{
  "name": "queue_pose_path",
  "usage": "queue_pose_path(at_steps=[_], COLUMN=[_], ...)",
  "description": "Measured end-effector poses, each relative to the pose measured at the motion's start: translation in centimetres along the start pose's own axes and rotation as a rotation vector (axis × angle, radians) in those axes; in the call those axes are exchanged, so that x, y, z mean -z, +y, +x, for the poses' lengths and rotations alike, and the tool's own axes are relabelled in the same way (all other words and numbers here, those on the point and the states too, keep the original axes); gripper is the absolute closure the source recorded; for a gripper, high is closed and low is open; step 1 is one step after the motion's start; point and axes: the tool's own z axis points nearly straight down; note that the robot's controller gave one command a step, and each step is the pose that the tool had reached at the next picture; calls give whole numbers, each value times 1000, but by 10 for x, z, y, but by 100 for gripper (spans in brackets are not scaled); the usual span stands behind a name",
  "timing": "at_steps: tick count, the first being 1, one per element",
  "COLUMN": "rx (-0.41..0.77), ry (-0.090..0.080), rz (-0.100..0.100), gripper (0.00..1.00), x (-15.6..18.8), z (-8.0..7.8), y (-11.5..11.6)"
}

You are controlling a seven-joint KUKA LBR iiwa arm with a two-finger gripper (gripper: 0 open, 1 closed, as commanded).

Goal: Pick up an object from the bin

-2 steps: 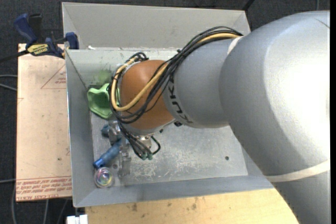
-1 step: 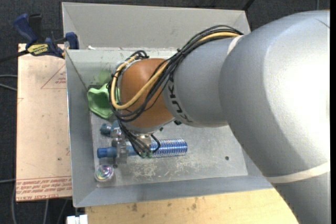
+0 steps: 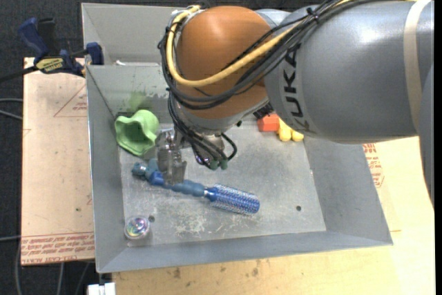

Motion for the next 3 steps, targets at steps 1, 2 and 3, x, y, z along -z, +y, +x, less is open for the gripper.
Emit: queue_pose_path(at_steps=[1,2,3], rx=[-1,69,68], ry=[8,20,12], rz=[1,2,1], gripper=[0,0,100], x=[-5,-178,-174], z=[1,23,21], y=[-1,-30,-30])
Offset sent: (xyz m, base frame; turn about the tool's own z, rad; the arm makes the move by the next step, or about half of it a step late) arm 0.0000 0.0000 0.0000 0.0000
